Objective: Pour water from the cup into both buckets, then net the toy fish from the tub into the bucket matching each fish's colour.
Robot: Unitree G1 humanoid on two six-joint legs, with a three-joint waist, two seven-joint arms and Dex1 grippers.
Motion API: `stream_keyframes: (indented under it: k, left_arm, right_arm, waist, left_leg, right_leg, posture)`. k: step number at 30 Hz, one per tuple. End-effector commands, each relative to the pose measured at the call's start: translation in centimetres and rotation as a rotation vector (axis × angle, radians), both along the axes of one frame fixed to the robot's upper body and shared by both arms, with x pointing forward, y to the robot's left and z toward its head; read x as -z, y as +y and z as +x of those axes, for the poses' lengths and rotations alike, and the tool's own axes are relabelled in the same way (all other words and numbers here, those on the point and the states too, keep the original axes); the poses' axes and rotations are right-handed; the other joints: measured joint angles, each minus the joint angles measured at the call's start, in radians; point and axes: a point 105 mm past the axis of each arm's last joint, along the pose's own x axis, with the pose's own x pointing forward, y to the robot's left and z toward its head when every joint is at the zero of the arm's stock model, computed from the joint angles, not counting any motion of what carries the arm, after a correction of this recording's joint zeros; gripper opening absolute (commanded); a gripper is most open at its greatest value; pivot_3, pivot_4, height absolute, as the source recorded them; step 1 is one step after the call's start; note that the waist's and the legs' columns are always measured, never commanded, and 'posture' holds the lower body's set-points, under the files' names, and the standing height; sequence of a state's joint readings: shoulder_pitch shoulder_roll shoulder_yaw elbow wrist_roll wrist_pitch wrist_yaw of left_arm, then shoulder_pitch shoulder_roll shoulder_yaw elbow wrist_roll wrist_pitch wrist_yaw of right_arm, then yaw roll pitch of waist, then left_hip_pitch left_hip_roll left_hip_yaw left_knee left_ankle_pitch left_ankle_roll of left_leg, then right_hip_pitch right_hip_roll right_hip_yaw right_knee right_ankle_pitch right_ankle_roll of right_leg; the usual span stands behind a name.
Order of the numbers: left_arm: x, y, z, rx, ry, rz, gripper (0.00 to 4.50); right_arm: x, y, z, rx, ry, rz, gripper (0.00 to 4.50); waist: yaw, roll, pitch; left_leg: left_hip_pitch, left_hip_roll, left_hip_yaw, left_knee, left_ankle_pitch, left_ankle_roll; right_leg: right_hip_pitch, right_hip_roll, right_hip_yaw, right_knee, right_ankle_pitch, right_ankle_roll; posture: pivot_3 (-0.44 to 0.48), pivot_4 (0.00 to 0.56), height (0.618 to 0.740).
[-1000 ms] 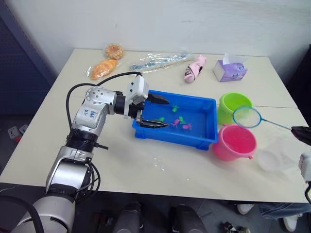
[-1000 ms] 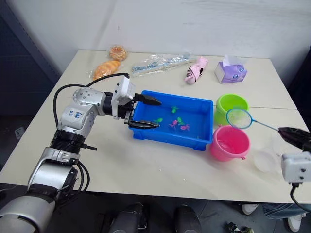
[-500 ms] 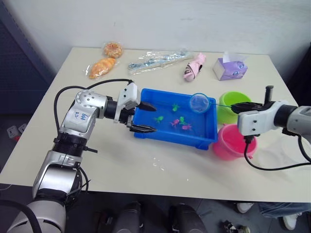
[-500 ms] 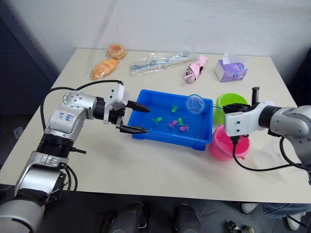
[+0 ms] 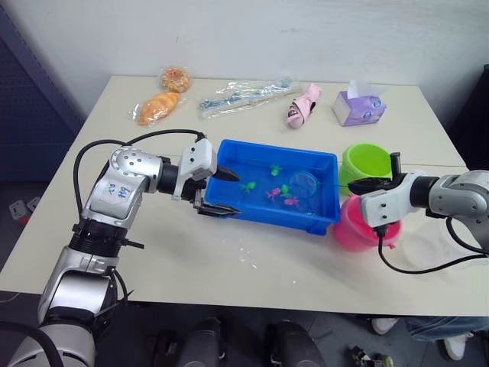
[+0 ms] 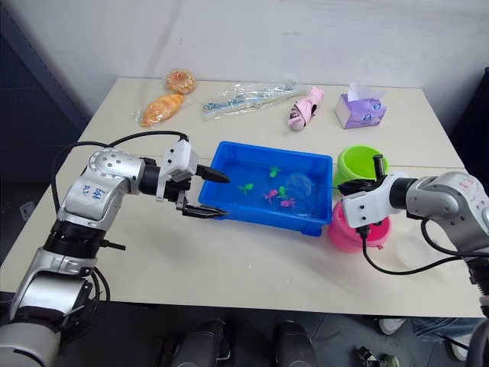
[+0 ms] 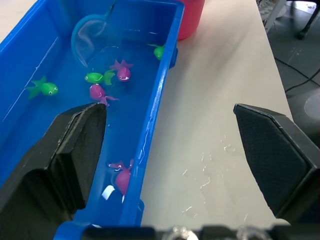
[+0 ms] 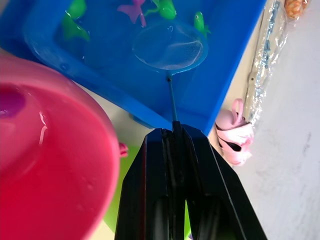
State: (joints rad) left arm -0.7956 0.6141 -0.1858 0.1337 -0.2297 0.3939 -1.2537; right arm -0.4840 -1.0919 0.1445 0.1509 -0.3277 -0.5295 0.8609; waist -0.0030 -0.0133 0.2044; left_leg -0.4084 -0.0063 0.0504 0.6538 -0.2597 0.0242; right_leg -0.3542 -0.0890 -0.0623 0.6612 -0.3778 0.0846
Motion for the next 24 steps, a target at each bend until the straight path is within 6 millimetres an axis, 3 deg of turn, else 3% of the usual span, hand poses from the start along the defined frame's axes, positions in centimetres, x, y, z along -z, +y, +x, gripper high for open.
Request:
stream_keyframes:
  k: [1, 10, 14, 18, 24]
  left_arm:
    - [-0.8, 0.2, -0.1, -0.003, -0.04, -0.01, 4.37]
    - [-1.1, 0.1, 0.0, 0.001, -0.051, -0.013, 4.37]
    - [-1.0, 0.2, -0.1, 0.004, -0.055, -0.001, 4.37]
    - [-1.1, 0.3, -0.3, 0.003, -0.053, -0.002, 4.37]
    - [-1.1, 0.6, -0.4, 0.001, -0.042, 0.013, 4.37]
  right_arm:
    - [-1.2, 0.1, -0.6, -0.005, -0.016, 0.016, 0.0]
    - [-0.5, 0.6, -1.2, 0.027, 0.055, 0.097, 0.0]
    - [-4.1, -0.1, -0.1, 0.081, -0.07, 0.157, 0.0]
    - [-5.4, 0.8, -0.3, 0.059, -0.075, 0.233, 0.0]
    - [-2.8, 4.2, -1.4, -0.024, 0.045, 0.291, 0.0]
  waist:
    - [0.001, 0.0, 0.0]
    - [-0.001, 0.0, 0.0]
    - [-0.001, 0.0, 0.0]
    - [0.001, 0.0, 0.0]
    - [0.0, 0.0, 0.0]
  left_leg:
    - [0.0, 0.0, 0.0, 0.0, 0.0, 0.0]
    - [0.0, 0.0, 0.0, 0.001, 0.0, 0.0]
    - [0.0, 0.0, 0.0, 0.001, 0.0, 0.0]
    - [0.0, 0.0, -0.001, 0.001, 0.0, 0.0]
    - [0.0, 0.0, 0.0, 0.001, 0.0, 0.0]
  right_leg:
    - [0.0, 0.0, 0.0, 0.0, 0.0, 0.0]
    - [0.0, 0.0, 0.0, 0.0, 0.0, 0.0]
    - [0.0, 0.0, 0.0, 0.0, 0.0, 0.0]
    - [0.0, 0.0, 0.0, 0.0, 0.0, 0.0]
    - [0.0, 0.0, 0.0, 0.001, 0.0, 0.0]
  posture:
    - [0.0, 0.15, 0.739]
    - [0.0, 0.15, 0.739]
    - [0.0, 0.15, 0.739]
    - [0.0, 0.15, 0.739]
    - [0.0, 0.15, 0.739]
